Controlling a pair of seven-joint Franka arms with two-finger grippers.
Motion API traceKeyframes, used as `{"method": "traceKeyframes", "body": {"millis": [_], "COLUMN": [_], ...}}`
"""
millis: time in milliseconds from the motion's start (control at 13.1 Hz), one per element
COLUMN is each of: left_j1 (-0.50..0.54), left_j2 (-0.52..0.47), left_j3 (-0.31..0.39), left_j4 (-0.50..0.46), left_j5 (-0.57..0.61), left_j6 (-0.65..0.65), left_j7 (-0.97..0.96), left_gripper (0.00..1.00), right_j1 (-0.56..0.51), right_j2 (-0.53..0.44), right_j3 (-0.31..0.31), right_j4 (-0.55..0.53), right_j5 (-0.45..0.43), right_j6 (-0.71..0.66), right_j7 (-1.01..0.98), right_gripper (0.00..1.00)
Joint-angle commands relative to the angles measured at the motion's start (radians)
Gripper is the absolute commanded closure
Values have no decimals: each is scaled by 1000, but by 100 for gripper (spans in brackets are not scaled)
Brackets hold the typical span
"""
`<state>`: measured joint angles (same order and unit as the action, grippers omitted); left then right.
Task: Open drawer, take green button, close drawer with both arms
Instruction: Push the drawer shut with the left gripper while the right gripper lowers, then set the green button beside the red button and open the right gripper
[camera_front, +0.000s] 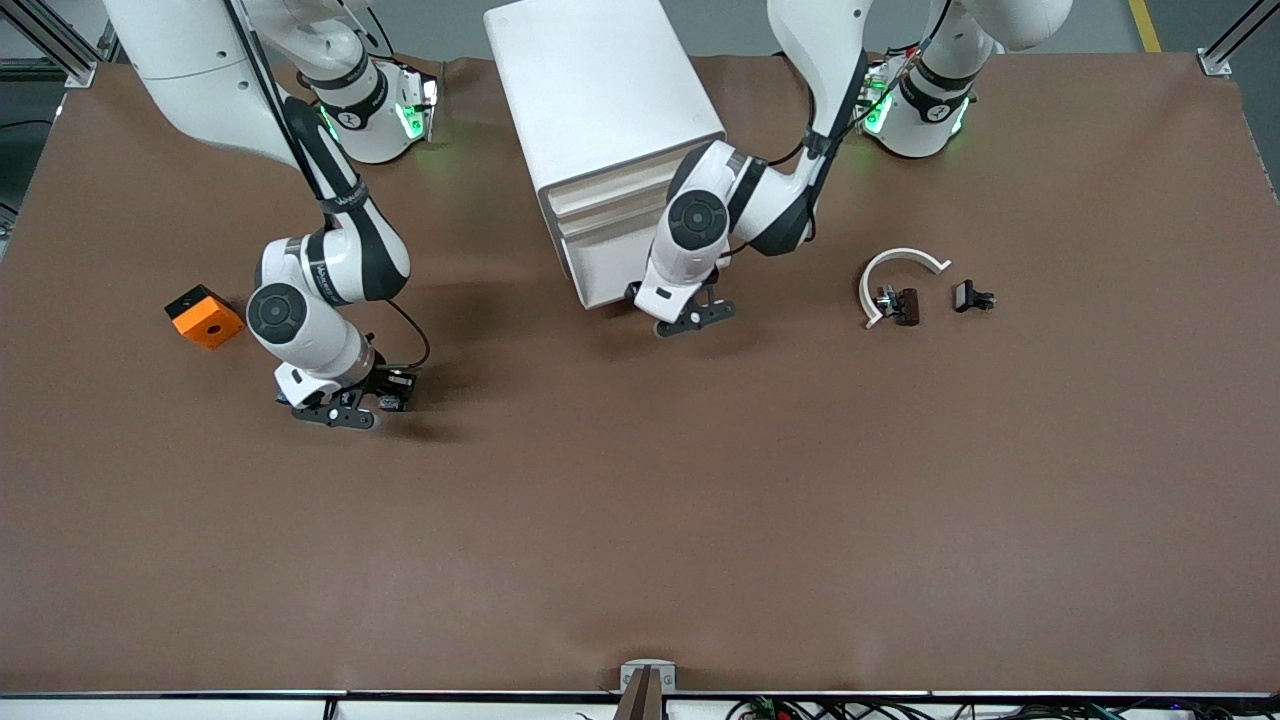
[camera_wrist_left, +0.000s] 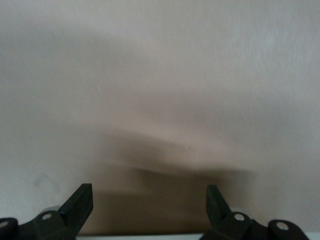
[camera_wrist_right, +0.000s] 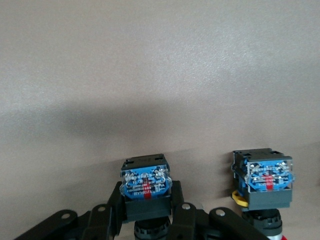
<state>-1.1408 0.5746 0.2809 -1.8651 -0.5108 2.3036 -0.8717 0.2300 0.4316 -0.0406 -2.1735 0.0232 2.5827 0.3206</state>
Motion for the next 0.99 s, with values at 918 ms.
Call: {"method": "traceKeyframes", "body": {"millis": [918], "left_j1": [10], "left_j2": [-32], "left_j3": [-121], "left_j4": [38], "left_j5": [-11], "left_j6": [-110], "left_j7": [-107], "left_gripper": [0], "right_j1": [3], "right_j2": [-22], "right_j3": [2], "right_j4": [-23], "right_j5": [15], "right_j6": [-3], "right_j7": [66], "right_gripper": [100]}}
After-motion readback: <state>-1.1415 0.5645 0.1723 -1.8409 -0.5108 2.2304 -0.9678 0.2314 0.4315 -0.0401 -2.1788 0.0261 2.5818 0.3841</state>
